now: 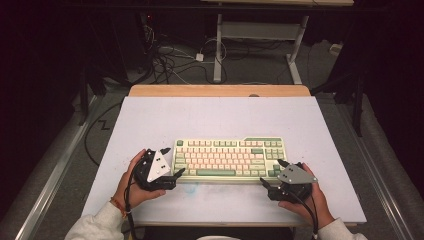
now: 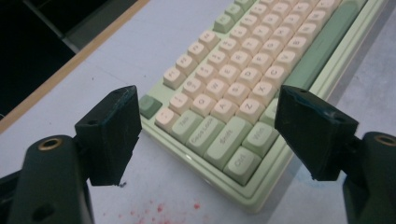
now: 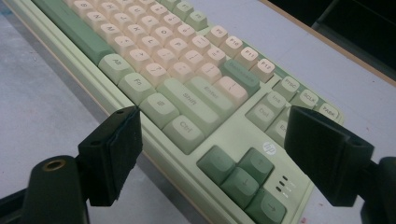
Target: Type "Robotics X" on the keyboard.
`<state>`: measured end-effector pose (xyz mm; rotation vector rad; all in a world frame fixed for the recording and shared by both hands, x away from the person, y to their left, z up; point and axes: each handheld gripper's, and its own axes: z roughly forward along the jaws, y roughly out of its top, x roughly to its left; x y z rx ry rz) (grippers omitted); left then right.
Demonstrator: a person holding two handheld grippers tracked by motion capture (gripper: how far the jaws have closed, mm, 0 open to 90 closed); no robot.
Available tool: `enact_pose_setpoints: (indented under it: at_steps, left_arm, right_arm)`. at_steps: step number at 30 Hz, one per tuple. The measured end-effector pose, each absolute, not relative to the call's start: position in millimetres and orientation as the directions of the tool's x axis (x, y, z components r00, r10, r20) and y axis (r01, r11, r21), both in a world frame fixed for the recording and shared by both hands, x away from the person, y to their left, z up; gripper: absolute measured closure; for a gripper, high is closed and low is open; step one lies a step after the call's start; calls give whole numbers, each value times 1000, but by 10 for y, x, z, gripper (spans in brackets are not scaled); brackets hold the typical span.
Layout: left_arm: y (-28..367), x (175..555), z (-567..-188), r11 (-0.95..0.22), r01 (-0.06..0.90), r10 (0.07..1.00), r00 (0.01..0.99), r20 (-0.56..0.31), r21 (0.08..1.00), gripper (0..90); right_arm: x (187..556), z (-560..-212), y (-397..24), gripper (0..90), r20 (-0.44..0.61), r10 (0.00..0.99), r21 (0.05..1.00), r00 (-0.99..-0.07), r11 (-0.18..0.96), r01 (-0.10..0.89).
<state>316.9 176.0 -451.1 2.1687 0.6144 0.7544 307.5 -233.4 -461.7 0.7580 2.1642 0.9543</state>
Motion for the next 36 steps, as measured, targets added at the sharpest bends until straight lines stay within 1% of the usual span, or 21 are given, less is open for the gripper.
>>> enact_pose_setpoints:
  at_steps: [11,14,16,18,22,28,32,36]
  left_arm:
    - [1942,3071,-4610,-593,234,645,711,280,771,220]
    - [1992,3052,-4647,-593,248,649,711,272,766,220]
    - [2004,3050,-4655,-596,248,647,711,274,763,216]
    - [2033,3050,-4686,-611,260,646,709,282,748,215]
    - [2064,3048,-4702,-611,271,652,705,278,744,212]
    - [2067,3039,-4704,-611,271,651,707,276,744,212]
    - [2061,3037,-4705,-617,271,646,711,278,739,217]
    - [2056,3037,-4708,-619,273,644,713,277,736,220]
  right_arm:
    - [3115,-4544,-2349,228,-322,719,798,-616,556,232]
    - [3136,-4512,-2351,266,-311,720,807,-621,545,229]
    - [3149,-4487,-2352,332,-299,718,814,-629,536,224]
    - [3164,-4461,-2357,351,-276,711,827,-647,518,217]
    - [3216,-4407,-2327,450,-248,697,830,-673,511,223]
    - [3302,-4366,-2164,627,-248,663,810,-706,541,224]
    - [3380,-4356,-2035,774,-251,625,786,-740,577,221]
    - [3496,-4325,-1900,858,-250,602,771,-758,598,220]
